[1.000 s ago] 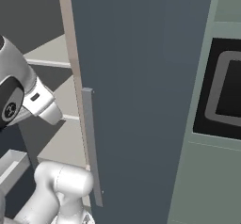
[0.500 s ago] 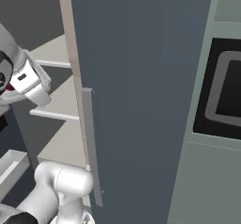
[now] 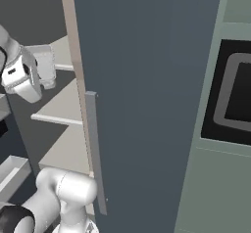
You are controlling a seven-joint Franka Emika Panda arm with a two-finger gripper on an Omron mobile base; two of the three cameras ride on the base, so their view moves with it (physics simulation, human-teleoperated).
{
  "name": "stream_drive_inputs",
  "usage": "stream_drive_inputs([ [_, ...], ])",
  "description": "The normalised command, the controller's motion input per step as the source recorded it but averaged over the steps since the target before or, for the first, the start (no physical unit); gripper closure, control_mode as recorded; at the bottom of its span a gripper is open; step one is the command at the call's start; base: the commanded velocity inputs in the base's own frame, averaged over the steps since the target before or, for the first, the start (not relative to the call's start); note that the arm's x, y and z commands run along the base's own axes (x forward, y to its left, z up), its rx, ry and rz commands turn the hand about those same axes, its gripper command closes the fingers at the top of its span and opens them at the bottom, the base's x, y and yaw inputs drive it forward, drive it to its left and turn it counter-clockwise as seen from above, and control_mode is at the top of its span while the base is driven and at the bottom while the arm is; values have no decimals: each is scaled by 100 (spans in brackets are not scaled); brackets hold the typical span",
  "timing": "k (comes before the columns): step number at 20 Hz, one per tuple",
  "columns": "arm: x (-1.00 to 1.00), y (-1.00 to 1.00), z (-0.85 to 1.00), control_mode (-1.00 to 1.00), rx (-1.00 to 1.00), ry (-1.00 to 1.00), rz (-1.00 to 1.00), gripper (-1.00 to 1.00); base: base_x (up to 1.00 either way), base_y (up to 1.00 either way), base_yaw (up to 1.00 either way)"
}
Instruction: Take the bell pepper and mushroom out of the freezer and place them in the tupperware container on the counter. Then put the tupperware containing the vegetables back in the freezer.
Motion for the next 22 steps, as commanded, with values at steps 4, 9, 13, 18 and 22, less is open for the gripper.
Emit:
stream_drive_inputs([
  [4, 77, 10, 0, -100, 6, 3, -25, 100, 0, 0, 0],
  [9, 65, 18, 0, -100, 3, 0, -18, 100, 0, 0, 0],
  [13, 62, 21, 0, -100, 2, 0, -12, 100, 0, 0, 0],
  [18, 71, 11, 0, -100, 5, 0, -6, 100, 0, 0, 0],
  [22, 64, 5, 0, -100, 6, 0, -3, 100, 0, 0, 0],
])
